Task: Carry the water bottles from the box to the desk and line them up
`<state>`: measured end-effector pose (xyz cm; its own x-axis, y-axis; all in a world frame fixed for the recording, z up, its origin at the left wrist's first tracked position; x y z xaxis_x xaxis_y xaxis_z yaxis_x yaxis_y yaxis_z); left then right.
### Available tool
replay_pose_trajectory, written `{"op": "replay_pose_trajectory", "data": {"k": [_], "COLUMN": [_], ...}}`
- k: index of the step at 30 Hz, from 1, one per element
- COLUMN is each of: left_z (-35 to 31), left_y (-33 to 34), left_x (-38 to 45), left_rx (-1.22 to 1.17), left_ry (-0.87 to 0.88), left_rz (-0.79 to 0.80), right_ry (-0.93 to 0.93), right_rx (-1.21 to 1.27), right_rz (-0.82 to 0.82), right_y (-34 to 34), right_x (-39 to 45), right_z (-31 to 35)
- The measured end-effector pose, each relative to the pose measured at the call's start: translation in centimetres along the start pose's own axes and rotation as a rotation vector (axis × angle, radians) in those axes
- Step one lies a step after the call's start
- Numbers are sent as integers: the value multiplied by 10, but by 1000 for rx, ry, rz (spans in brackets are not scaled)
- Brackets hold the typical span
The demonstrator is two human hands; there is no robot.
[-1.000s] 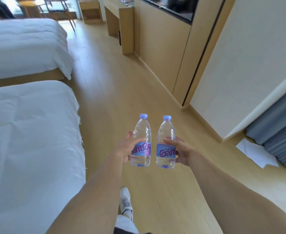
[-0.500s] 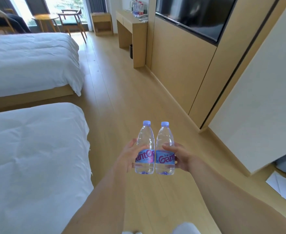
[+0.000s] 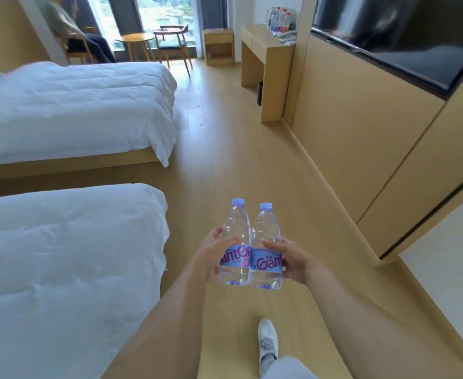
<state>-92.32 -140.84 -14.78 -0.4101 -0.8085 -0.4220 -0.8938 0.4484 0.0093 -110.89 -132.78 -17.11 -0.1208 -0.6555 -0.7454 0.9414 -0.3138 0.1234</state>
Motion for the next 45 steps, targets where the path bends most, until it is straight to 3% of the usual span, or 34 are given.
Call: {"op": "replay_pose_trajectory", "data": {"k": [9,18,35,45], "left_z": [-91,-153,-279,-335], "left_y": [8,3,-70,-109], "left_x": [136,247,541,662], "left_rx": [-30,-26,24,14], "left_ry": [26,46,64,81], "left_rz": [-80,-87,147,135], "right_ry": [-6,-37,-38,-63], "right_rx": [-86,-122,-18,-32], "right_rz": [91,79,-132,-120], "right_y": [-32,-39,-14,7], "right_x": [99,177,362,453], "right_z": [158,262,481,583]}}
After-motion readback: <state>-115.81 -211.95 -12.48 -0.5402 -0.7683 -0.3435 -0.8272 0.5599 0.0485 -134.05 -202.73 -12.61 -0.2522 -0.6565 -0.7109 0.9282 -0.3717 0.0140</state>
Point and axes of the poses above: each hand's wrist, its own x-axis towards the middle knuckle, its own y-axis out of the palm, z = x × y, the point moved 2 cm from there along x, towards the middle knuckle, and after that the axes turned 9 degrees about y, right-handed, at the moved point
